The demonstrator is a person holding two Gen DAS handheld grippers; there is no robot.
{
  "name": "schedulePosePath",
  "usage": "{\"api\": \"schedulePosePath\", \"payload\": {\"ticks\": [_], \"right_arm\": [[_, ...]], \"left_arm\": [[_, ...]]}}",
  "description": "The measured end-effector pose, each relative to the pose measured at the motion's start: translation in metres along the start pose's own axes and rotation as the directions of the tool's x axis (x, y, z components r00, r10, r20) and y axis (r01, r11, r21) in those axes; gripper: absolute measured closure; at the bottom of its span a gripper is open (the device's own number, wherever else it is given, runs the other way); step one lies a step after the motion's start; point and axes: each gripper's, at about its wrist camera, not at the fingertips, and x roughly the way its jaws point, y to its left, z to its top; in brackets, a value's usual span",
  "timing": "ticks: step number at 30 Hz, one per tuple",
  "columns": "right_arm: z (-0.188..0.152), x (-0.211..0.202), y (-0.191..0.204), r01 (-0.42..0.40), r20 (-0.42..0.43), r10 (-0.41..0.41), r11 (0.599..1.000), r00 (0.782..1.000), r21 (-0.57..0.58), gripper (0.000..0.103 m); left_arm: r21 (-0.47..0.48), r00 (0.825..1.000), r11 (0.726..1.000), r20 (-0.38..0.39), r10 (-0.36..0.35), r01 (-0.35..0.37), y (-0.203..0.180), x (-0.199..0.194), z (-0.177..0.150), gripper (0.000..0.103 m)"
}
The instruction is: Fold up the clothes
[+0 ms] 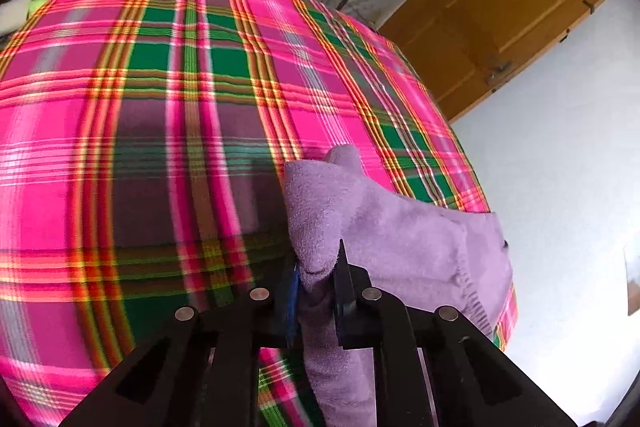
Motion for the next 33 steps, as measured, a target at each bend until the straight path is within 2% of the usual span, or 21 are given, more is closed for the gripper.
{"api": "schedulePosePath", "payload": {"ticks": [2, 5, 7, 12, 16, 23, 26, 30, 31, 33], "right_arm": [[0.0, -0.002, 0.002, 0.002, 0.001, -0.002, 1.0, 1.0, 0.0, 0.094], [0.001, -0.003, 0.003, 0.008, 0.005, -0.008, 1.0, 1.0, -0.003, 0.094], [-0.001, -0.003, 0.001, 0.002, 0.003, -0.002, 1.0, 1.0, 0.017, 0.094], [-0.004, -0.009, 0.001, 0.007, 0.011, -0.008, 1.0, 1.0, 0.029, 0.094], [-0.002, -0.012, -0.001, 0.004, 0.016, -0.005, 0.999, 1.0, 0.035, 0.094], [0.0, -0.017, -0.004, -0.002, 0.025, 0.001, 0.999, 1.0, 0.045, 0.094], [0.0, -0.019, -0.005, -0.005, 0.029, 0.003, 0.999, 1.0, 0.047, 0.094], [-0.002, -0.02, -0.005, -0.009, 0.028, 0.007, 0.999, 1.0, 0.049, 0.094], [-0.002, -0.019, -0.004, -0.01, 0.026, 0.008, 0.999, 1.0, 0.049, 0.094], [-0.002, -0.019, -0.004, -0.011, 0.023, 0.01, 0.999, 1.0, 0.048, 0.094]], "left_arm": [[-0.002, 1.0, 1.0, 0.011, 0.01, -0.01, 0.003, -0.006, 0.0, 0.089], [-0.005, 0.998, 0.999, 0.044, 0.038, -0.038, 0.009, -0.018, 0.0, 0.097], [-0.005, 0.995, 0.998, 0.071, 0.065, -0.065, 0.015, -0.027, -0.001, 0.098], [-0.04, 0.998, 0.999, 0.06, 0.001, 0.002, 0.024, -0.036, -0.008, 0.099], [-0.068, 0.999, 0.997, 0.019, -0.032, 0.033, 0.025, -0.032, -0.012, 0.077], [-0.179, 0.99, 0.977, -0.065, -0.125, 0.111, 0.029, -0.016, -0.015, 0.057], [-0.217, 0.981, 0.966, -0.101, -0.164, 0.139, 0.027, -0.003, -0.015, 0.057], [-0.185, 0.981, 0.974, -0.113, -0.154, 0.132, 0.018, 0.011, -0.012, 0.059], [-0.197, 0.983, 0.972, -0.103, -0.153, 0.131, 0.017, 0.012, -0.011, 0.062], [-0.192, 0.984, 0.973, -0.102, -0.148, 0.126, 0.015, 0.014, -0.009, 0.074]]}}
